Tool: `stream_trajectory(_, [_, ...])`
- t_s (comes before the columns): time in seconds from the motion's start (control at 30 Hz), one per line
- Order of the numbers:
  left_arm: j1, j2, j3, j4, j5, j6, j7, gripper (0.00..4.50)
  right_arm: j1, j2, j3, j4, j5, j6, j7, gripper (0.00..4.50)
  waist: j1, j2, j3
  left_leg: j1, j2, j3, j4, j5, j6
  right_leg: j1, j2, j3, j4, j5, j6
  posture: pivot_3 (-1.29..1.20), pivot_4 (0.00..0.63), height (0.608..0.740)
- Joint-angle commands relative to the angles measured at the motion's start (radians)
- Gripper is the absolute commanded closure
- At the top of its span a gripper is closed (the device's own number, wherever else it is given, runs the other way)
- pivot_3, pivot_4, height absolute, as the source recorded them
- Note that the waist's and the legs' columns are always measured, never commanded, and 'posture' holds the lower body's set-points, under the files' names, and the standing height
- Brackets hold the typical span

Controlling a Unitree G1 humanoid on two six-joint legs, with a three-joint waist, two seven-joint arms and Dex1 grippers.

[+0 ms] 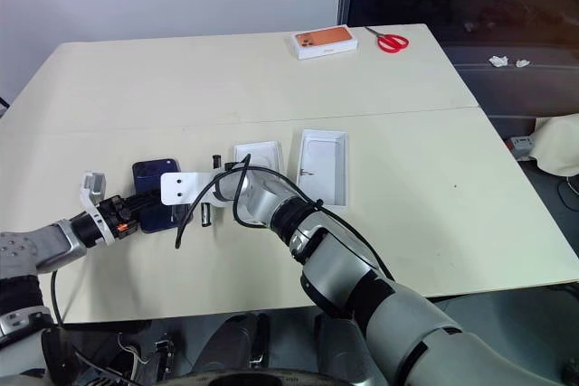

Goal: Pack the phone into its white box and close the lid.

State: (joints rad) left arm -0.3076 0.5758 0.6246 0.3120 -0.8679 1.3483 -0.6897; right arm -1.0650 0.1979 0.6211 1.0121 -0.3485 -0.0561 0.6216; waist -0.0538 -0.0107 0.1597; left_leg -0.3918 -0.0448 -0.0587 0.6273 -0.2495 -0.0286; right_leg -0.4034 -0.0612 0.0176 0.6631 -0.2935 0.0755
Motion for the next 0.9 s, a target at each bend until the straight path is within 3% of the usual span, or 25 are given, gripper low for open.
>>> stream_trajectory(0.03, [0.006,0.010,0.006,-0.010,-0.019,0.001,0.003,1.75,0.043,0.122,0.004,-0.029,0.005,-0.006,-0.005,4.50,0.000,0.000,0.000,0.000,0.000,0.000,0.000,0.000,0.000,0.000,0.000,0.000,0.000,0.000,0.000,0.00,0.150,0.740])
stream_trajectory(0.27, [0.015,0.006,0.014,0.008,-0.028,-0.008,0.008,1.75,0.045,0.118,0.010,-0.029,0.002,-0.009,-0.007,4.50,-0.002,0.000,0.000,0.000,0.000,0.000,0.000,0.000,0.000,0.000,0.000,0.000,0.000,0.000,0.000,0.00,0.150,0.740])
stream_trajectory(0.37, [0.011,0.002,0.024,0.015,-0.042,-0.002,0.011,2.58,0.044,0.117,0.010,-0.029,0.002,-0.009,-0.007,4.50,-0.003,0.000,0.000,0.000,0.000,0.000,0.000,0.000,0.000,0.000,0.000,0.000,0.000,0.000,0.000,0.00,0.150,0.740])
stream_trajectory(0.5, [0.011,0.003,0.028,0.017,-0.059,0.006,0.014,4.47,0.044,0.115,0.010,-0.027,0.003,-0.010,-0.007,4.50,-0.003,0.000,0.000,0.000,0.000,0.000,0.000,0.000,0.000,0.000,0.000,0.000,0.000,0.000,0.000,0.00,0.150,0.740])
stream_trajectory(0.77, [0.016,0.009,0.067,0.043,-0.110,0.052,0.011,4.47,0.047,0.097,-0.007,-0.037,0.020,-0.012,0.001,4.50,-0.005,0.000,0.000,0.000,0.000,0.000,0.000,0.000,0.000,0.000,0.000,0.000,0.000,0.000,0.000,0.00,0.150,0.740])
stream_trajectory(0.9, [0.009,0.015,0.126,0.081,-0.159,0.068,-0.005,4.47,0.070,0.076,-0.107,-0.129,0.164,0.045,0.136,4.50,-0.006,-0.001,0.001,-0.001,0.000,0.000,0.000,0.000,0.000,-0.001,0.000,0.000,0.000,0.000,0.000,0.00,0.150,0.740])
